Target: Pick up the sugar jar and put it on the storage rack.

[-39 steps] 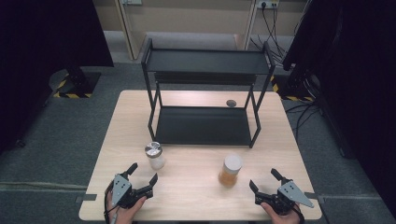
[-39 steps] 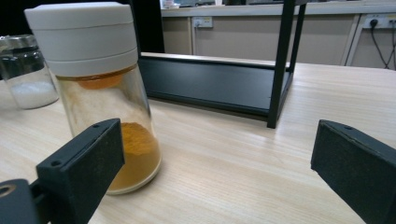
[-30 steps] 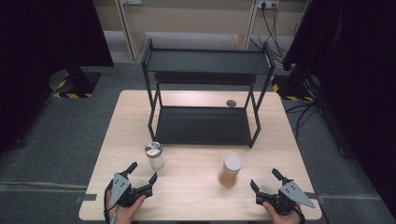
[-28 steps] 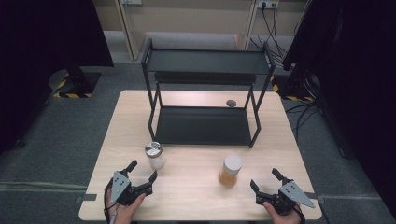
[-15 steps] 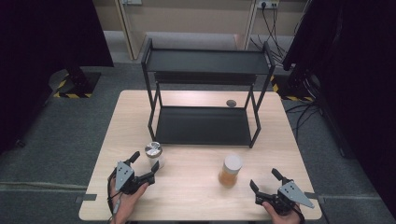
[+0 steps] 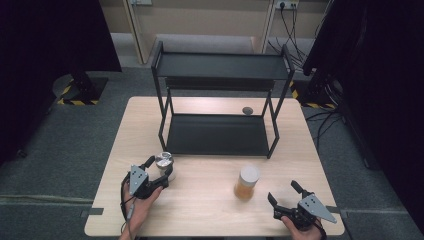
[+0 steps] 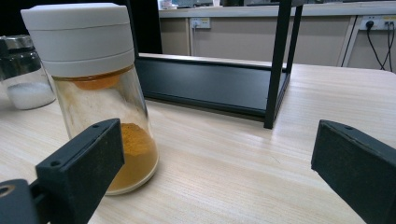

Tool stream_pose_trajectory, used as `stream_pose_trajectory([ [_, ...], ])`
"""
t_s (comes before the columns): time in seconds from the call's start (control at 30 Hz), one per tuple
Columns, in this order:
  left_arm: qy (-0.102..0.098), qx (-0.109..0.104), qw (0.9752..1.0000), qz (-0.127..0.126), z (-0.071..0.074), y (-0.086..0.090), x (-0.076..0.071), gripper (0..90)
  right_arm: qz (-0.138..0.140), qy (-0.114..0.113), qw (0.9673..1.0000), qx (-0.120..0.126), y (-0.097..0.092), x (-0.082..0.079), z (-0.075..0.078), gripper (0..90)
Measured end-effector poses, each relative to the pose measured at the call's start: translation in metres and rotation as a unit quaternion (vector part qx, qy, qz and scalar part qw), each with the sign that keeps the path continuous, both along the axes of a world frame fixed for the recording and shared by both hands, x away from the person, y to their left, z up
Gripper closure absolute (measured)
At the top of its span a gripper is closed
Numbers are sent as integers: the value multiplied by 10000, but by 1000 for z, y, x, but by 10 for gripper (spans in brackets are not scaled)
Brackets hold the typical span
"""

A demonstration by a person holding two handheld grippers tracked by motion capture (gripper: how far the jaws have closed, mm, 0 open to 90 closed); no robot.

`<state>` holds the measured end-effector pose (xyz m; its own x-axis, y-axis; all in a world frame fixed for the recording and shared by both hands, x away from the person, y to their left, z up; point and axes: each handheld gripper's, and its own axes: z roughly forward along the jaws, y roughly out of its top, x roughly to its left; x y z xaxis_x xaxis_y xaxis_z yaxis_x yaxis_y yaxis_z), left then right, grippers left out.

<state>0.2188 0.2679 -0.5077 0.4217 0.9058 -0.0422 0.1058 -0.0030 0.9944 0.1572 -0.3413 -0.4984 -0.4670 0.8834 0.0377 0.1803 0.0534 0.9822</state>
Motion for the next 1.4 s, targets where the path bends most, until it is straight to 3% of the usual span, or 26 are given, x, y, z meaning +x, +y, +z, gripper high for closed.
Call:
stream_pose_trajectory([
  [0.33,-61,170,9998,-5,3,-5,6,344,10,0,10000,0,0,0,0,29],
  [0.67,-66,103,9999,49,6,-6,5,350,10,4,10000,-15,0,0,0,29],
  [1.03,-427,-15,9991,59,32,-10,-4,350,17,8,10000,-5,0,0,0,29],
  [1.4,-485,-107,9988,12,48,-12,-3,350,20,16,10000,-3,0,1,1,29],
])
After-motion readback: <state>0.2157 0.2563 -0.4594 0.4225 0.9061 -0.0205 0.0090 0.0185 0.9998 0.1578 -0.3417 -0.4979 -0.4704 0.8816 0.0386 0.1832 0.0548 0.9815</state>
